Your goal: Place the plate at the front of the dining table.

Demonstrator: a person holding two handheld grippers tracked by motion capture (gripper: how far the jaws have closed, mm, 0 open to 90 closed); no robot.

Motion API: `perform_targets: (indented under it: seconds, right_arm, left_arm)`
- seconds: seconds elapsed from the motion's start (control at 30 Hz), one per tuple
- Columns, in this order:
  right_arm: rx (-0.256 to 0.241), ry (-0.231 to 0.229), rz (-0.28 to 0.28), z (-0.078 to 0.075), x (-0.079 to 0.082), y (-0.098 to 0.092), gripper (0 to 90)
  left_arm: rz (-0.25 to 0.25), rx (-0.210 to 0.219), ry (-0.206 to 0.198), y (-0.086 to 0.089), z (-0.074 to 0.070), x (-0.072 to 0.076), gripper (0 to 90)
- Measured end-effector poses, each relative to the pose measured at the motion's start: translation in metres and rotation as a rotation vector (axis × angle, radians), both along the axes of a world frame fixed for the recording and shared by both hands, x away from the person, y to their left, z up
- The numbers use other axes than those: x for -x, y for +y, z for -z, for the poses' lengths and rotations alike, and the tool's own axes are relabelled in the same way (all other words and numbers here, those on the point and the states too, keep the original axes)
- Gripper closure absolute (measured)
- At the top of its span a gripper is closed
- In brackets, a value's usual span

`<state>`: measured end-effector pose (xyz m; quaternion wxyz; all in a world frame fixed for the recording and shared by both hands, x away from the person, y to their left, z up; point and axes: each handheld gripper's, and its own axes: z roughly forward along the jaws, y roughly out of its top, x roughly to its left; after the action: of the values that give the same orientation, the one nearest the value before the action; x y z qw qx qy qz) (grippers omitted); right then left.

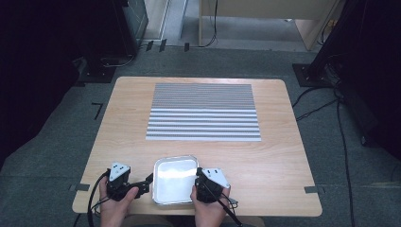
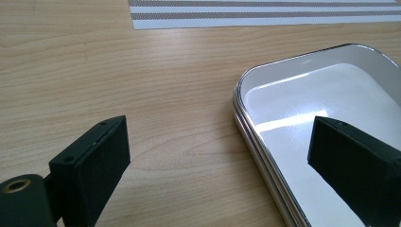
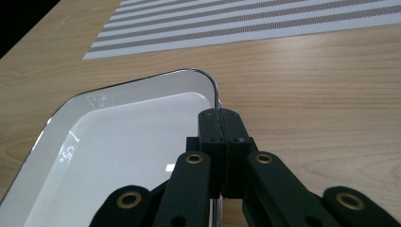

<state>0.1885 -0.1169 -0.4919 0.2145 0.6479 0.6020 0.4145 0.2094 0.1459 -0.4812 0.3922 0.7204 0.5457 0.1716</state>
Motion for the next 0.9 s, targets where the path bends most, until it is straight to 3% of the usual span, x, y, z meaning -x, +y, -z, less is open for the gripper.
perform_targets:
  seconds: [0.2,0.33,0.53,0.9]
  right_arm:
    - [0.009,-0.030,0.024,-0.008,0.002,-0.004,90.0]
    - [0.026,-0.029,0.035,-0.006,0.003,-0.009,90.0]
    - [0.048,-0.033,0.031,-0.002,0.004,-0.011,90.0]
    - [0.080,0.012,-0.010,0.004,0.001,-0.013,79.8]
  left_arm:
    - [-0.009,0.017,0.000,0.001,0.000,-0.001,6.2]
    - [-0.015,0.041,0.001,0.002,0.000,-0.001,6.2]
    - [-0.012,0.040,0.001,0.000,0.000,0.000,6.2]
    - [-0.008,0.034,0.002,-0.001,0.000,0.000,6.2]
